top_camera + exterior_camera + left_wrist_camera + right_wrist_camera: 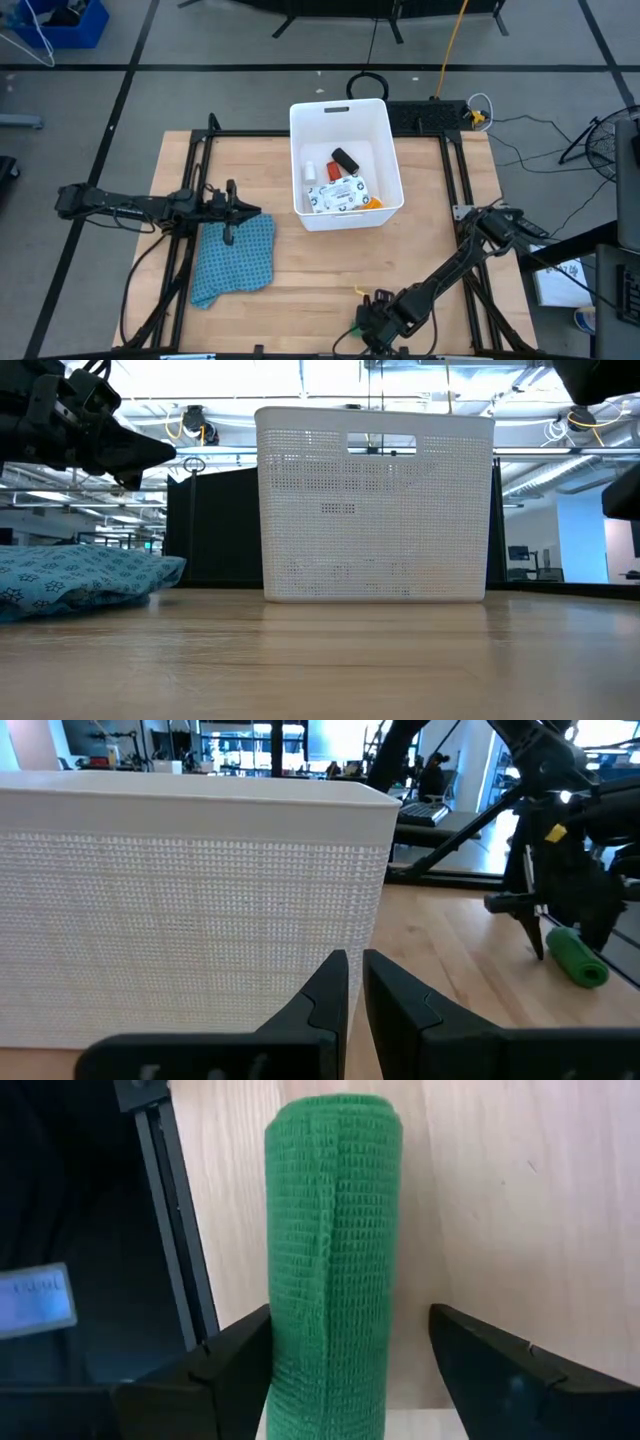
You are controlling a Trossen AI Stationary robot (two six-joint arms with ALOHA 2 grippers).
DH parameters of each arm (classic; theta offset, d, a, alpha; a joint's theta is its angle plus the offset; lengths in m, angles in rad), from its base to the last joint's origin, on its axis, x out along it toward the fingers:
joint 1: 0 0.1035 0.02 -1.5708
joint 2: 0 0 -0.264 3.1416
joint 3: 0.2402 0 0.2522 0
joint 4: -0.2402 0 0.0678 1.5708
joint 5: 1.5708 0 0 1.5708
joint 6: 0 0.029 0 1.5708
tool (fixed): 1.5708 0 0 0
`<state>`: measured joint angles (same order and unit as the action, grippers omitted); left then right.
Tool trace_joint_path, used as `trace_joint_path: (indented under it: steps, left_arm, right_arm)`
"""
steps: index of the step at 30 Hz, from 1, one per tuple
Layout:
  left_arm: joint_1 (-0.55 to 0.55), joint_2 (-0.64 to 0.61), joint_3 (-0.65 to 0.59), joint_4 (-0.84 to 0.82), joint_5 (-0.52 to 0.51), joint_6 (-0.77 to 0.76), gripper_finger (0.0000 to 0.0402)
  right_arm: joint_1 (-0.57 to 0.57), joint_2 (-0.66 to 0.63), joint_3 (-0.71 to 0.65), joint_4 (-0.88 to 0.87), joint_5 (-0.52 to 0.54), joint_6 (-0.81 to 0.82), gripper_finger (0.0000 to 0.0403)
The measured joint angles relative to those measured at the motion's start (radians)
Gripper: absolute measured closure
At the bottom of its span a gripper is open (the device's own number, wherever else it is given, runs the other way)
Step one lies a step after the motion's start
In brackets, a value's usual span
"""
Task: Pick & place medical supplies in basket/bin
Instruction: Put the green bandage in the white basket
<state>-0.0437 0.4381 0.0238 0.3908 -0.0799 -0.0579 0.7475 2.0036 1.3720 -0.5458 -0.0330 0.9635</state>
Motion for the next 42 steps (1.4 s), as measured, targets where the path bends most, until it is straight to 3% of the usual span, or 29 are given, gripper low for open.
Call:
trace_joint_path:
  steps: [8, 14, 18, 21, 26, 32, 38, 42]
  left_arm:
    - [0.0, 0.0, 0.0, -0.009, 0.008, -0.051, 0.0364]
    - [0.0, 0.0, 0.0, -0.023, 0.009, -0.049, 0.0364]
    - [0.0, 0.0, 0.0, -0.024, 0.009, -0.049, 0.0364]
    - [0.0, 0.0, 0.0, -0.03, 0.009, -0.049, 0.0364]
    - [0.0, 0.0, 0.0, -0.037, 0.01, -0.077, 0.0364]
    - [0.0, 0.0, 0.0, -0.067, 0.008, -0.078, 0.0364]
    - [0.0, 0.0, 0.0, -0.056, 0.001, -0.078, 0.0364]
    - [0.0, 0.0, 0.0, -0.056, 0.001, -0.079, 0.0364]
  right_arm:
    - [0.0, -0.009, -0.004, 0.016, 0.007, -0.036, 0.0169]
    - [-0.012, -0.037, -0.006, 0.01, 0.025, -0.124, 0.0278]
    - [-0.024, -0.083, -0.008, 0.017, 0.069, -0.296, 0.0355]
    - [-0.035, -0.161, -0.008, 0.016, 0.114, -0.485, 0.0368]
    - [-0.067, -0.386, -0.079, 0.051, 0.194, -0.753, 0.0368]
    - [-0.132, -0.78, -0.354, 0.345, 0.194, -0.99, 0.0368]
    - [-0.281, -1.181, -0.736, 0.609, 0.227, -0.995, 0.0365]
    - [-0.365, -1.401, -0.919, 0.724, 0.219, -0.987, 0.0365]
